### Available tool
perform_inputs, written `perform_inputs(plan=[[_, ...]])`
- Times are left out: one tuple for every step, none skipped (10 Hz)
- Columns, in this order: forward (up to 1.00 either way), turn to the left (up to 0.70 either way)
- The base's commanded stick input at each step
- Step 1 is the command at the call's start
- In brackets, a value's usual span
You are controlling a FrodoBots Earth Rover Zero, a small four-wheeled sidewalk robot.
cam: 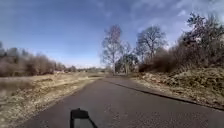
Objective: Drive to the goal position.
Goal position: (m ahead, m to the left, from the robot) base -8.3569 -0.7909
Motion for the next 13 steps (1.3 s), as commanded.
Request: perform_inputs(plan=[[0.70, 0.04], [0.70, 0.04], [0.70, 0.03], [0.70, 0.03], [0.70, 0.03], [0.70, 0.03], [0.70, 0.02], [0.70, 0.00], [0.70, 0.00], [0.70, 0.00], [0.70, 0.00], [0.70, 0.00], [0.70, 0.00]])
